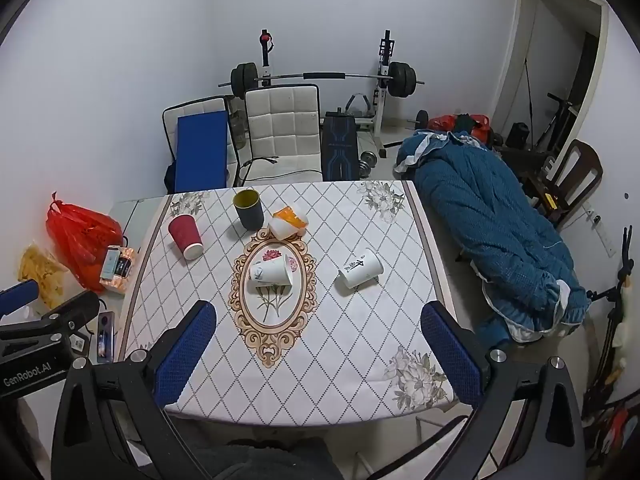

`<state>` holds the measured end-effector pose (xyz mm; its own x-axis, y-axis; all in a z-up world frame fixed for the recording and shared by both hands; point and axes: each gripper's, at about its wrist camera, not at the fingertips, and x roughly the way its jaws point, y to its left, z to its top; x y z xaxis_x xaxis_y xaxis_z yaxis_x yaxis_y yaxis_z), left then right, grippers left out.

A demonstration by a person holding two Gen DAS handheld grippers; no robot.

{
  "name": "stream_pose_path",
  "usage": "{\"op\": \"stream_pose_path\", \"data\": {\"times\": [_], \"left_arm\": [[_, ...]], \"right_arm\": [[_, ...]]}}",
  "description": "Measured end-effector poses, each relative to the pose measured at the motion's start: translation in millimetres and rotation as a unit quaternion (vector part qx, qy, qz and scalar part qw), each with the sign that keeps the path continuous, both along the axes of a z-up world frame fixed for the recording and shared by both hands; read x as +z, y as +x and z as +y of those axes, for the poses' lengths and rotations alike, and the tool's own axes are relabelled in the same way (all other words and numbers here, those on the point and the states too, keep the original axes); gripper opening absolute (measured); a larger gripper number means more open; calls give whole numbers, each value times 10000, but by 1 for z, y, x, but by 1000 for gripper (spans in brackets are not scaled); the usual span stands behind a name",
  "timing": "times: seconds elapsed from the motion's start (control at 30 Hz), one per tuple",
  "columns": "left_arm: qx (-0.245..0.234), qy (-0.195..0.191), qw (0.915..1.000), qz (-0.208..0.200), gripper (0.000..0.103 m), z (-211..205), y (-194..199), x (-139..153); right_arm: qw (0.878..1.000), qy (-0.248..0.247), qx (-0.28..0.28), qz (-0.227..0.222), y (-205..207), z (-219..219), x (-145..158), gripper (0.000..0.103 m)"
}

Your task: Flip cup upside down

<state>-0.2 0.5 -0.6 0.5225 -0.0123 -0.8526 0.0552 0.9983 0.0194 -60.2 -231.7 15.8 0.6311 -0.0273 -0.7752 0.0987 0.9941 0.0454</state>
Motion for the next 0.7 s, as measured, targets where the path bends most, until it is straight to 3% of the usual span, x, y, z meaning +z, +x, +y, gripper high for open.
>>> {"op": "stream_pose_path", "data": {"times": [0.5,0.7], "left_arm": [[33,7,10000,-19,103,11,2,3],[35,49,10000,-59,103,-3,9,8]], "right_arm": [[10000,29,-2,-32,4,2,1,103],[10000,38,27,-66,9,7,1,103]]}}
